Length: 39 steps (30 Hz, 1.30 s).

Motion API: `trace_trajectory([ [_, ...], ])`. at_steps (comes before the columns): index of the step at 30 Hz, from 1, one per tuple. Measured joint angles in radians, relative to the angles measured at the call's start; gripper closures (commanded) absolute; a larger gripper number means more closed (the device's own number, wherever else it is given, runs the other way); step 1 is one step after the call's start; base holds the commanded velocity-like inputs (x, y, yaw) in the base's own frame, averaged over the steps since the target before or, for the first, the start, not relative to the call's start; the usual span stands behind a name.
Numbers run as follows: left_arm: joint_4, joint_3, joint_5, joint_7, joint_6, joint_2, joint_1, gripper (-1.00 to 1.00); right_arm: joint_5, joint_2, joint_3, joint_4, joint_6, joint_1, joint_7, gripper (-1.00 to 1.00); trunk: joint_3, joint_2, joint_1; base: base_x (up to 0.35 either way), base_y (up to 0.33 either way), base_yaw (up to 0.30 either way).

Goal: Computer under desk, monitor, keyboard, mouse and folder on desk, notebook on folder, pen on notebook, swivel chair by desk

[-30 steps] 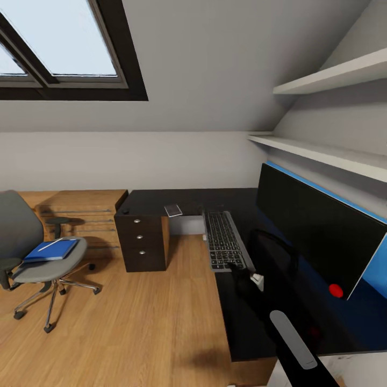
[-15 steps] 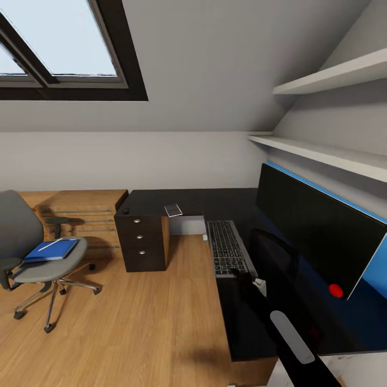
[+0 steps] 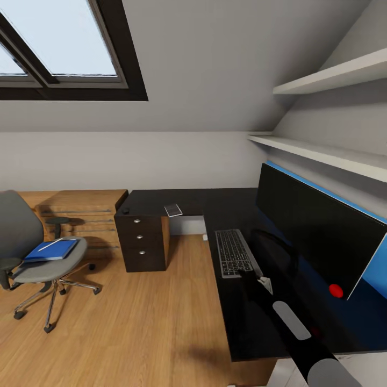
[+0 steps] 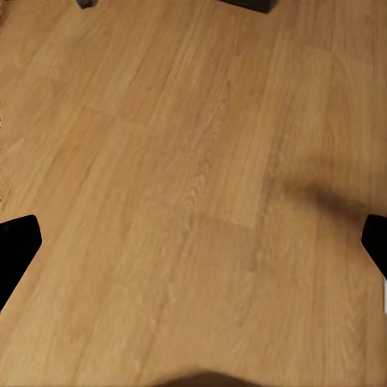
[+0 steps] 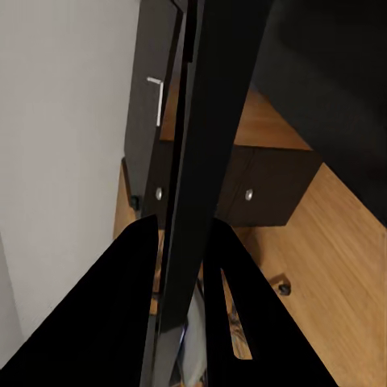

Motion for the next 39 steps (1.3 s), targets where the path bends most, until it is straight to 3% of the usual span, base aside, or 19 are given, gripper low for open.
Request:
trace_trajectory([
  [2, 0.0, 0.002, 0.0, 0.001, -0.003, 0.0, 0.0, -1.0, 0.0, 0.0, 0.0, 0.0, -0.002, 0.0, 0.0, 1.0, 0.0, 0.0, 0.0, 0.0, -0.034, 0.0],
  [7, 0.0, 0.057, 0.001, 0.0, -0.005, 0.0, 0.0, -1.0, 0.0, 0.001, 0.003, -0.001, -0.004, -0.001, 0.001, 1.0, 0.0, 0.0, 0.0, 0.0, -0.197, 0.0],
  [10, 0.0, 0.072, 0.001, -0.001, -0.004, 0.0, 0.0, -1.0, 0.0, 0.002, 0.005, -0.001, -0.005, -0.001, 0.002, 1.0, 0.0, 0.0, 0.0, 0.0, -0.075, 0.0],
  [39, 0.0, 0.083, 0.004, 0.0, -0.003, 0.004, 0.0, -1.0, -0.004, 0.007, 0.008, -0.002, -0.004, 0.0, 0.0, 1.0, 0.0, 0.0, 0.0, 0.053, -0.003, 0.0],
])
